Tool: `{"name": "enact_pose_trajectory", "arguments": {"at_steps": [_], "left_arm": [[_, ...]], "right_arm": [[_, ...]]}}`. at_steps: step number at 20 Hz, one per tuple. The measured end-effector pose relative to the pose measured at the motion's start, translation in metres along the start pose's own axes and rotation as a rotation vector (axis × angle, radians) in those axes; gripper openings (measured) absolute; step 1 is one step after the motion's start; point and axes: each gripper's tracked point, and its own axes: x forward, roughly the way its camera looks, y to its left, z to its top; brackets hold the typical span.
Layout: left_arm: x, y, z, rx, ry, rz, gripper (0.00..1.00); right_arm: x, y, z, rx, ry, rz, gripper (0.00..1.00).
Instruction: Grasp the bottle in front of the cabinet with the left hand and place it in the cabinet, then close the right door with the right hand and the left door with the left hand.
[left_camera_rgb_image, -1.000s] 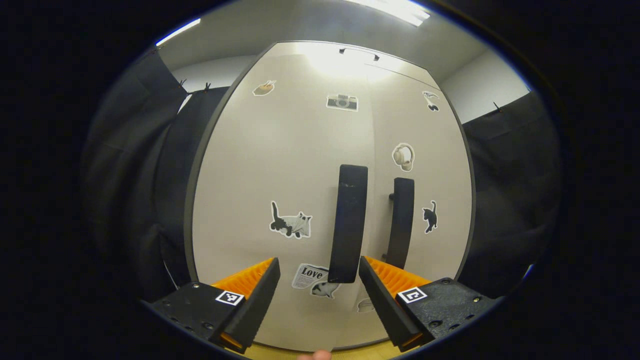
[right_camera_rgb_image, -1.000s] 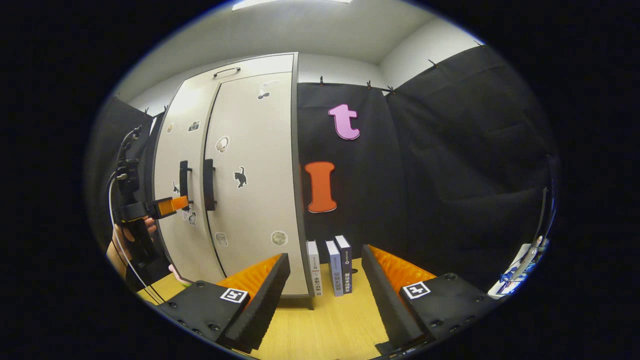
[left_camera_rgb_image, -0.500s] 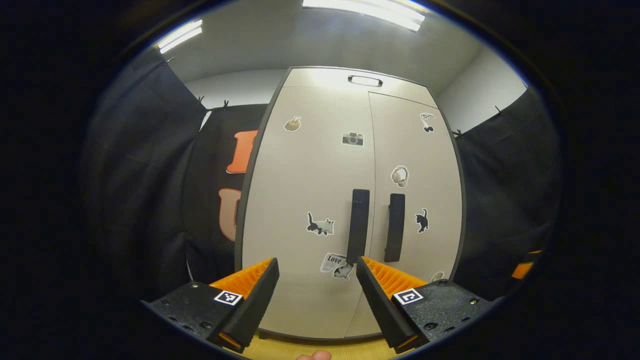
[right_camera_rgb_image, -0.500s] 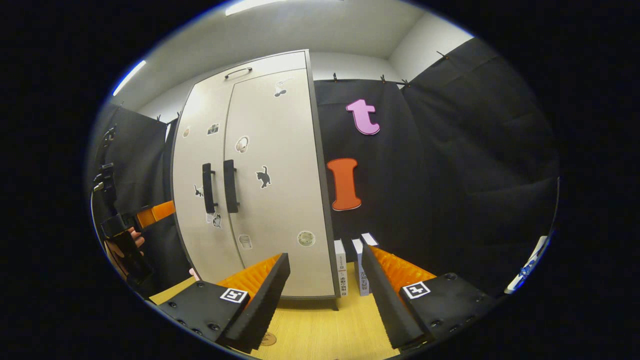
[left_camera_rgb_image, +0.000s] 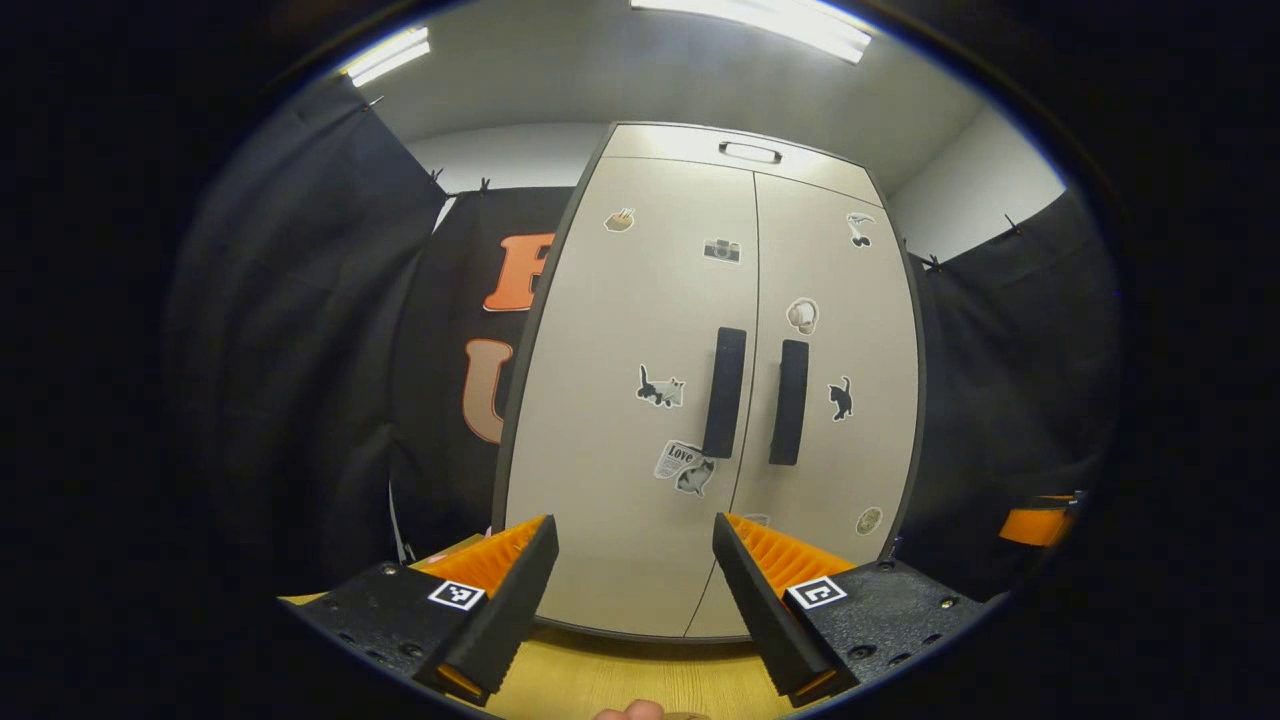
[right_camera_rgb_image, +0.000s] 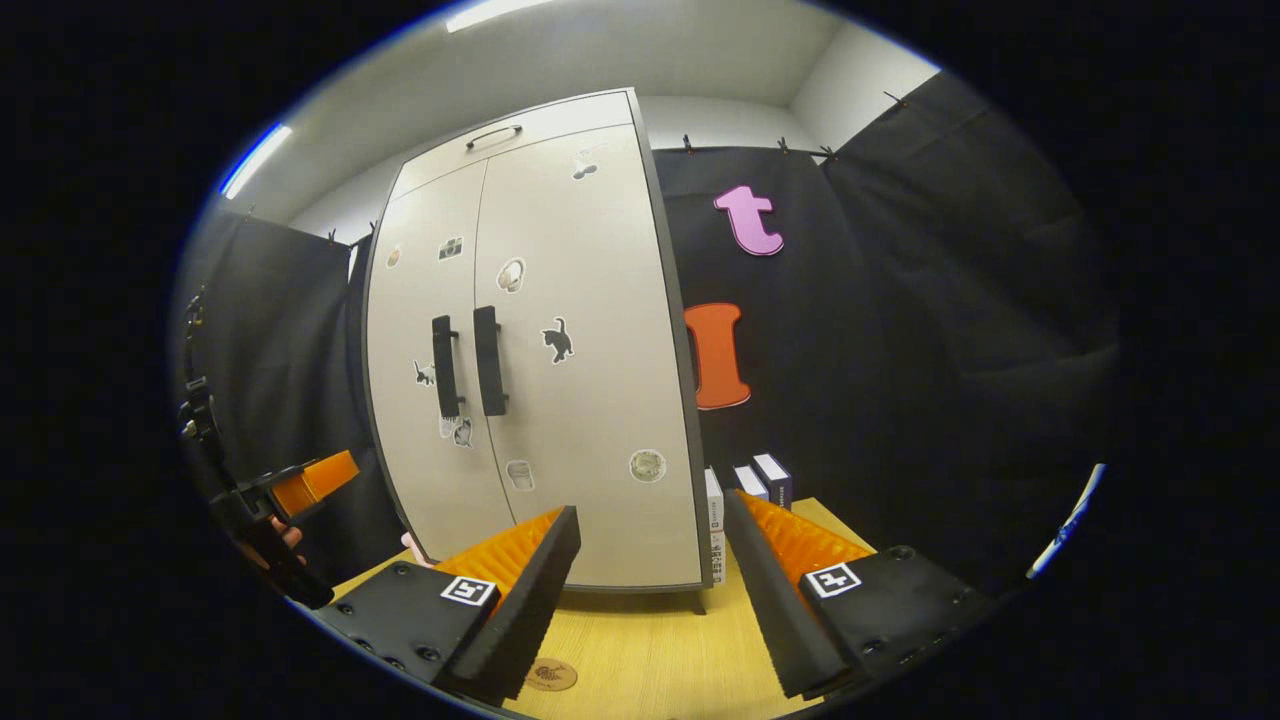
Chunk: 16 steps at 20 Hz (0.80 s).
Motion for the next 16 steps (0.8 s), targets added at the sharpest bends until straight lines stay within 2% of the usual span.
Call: {"name": "enact_pose_trajectory", "arguments": {"at_steps": [8,16], "left_arm": [[0.006,-0.034,0.003,-0.013,-0.012,-0.098,0.95],[0.010,-0.045,-0.006,-0.026,0.018,-0.129,0.95]], "right_arm": [[-0.007,-0.004,-0.007,0.011,0.007,-0.030,0.96],[-0.007,-0.012,-0.007,-0.002,0.009,-0.057,0.96]]}}
